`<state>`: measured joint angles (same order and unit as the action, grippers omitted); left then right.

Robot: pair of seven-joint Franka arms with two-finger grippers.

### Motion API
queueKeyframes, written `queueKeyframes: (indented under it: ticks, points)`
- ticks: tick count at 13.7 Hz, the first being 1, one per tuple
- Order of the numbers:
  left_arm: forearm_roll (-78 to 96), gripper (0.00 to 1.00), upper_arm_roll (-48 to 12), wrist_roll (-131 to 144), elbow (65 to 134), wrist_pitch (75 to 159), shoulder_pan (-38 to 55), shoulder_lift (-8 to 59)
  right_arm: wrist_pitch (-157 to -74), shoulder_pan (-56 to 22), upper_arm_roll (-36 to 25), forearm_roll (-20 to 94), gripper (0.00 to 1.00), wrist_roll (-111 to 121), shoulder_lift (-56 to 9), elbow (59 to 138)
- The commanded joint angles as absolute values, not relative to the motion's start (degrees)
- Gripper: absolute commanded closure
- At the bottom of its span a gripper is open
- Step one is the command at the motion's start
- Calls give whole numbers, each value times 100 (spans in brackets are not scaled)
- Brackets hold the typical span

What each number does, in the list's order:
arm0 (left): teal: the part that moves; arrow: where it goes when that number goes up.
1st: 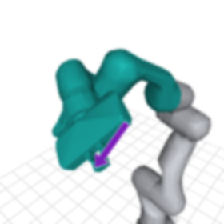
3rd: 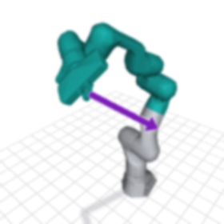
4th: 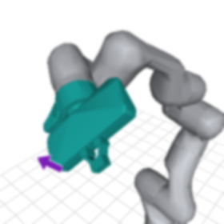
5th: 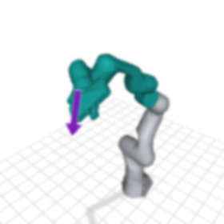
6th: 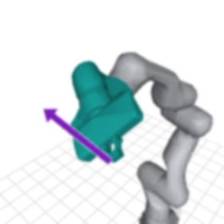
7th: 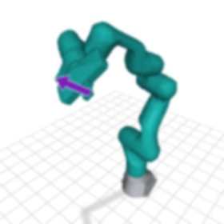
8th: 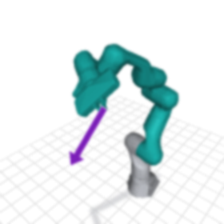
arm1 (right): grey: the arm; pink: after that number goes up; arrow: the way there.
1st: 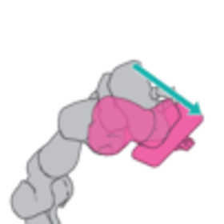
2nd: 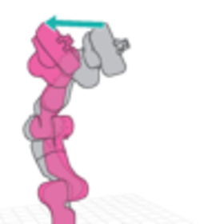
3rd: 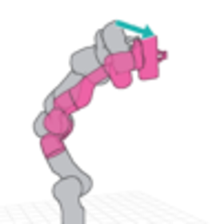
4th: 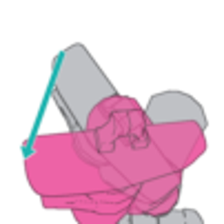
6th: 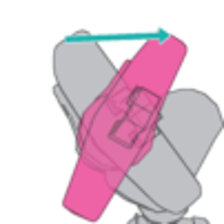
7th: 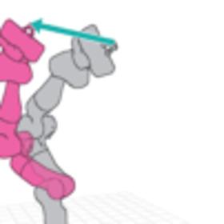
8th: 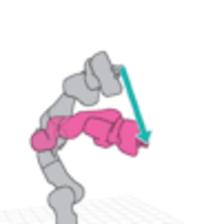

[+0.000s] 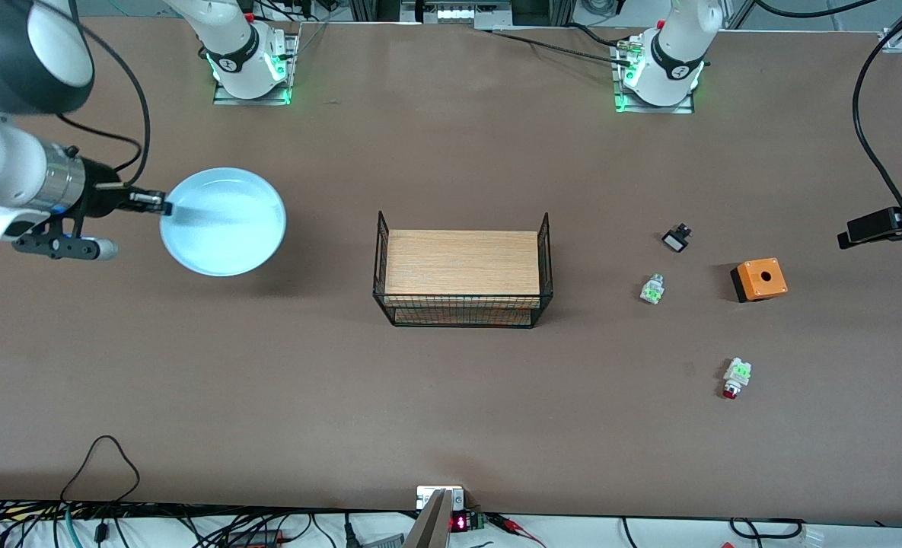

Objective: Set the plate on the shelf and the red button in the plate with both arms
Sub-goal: 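Lift the plate with the right gripper and carry it over the basket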

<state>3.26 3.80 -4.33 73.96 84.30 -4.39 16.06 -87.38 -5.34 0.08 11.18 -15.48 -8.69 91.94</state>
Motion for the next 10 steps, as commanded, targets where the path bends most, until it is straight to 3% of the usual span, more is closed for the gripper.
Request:
queueKeyframes:
  ticks: [1,5,10]
  points:
    - [466,0,387,-545,7189,8394,-457,1696,-8534,-860,9,1397,100,-2301,-905,8877]
    - [466,0,387,-554,7190,8473,-475,1696,-8622,-1598,105,1415,100,-3723,-914,8851]
    - [475,0,378,-545,7189,8481,-449,1758,-9411,-2652,132,1555,100,-5499,-1002,8824]
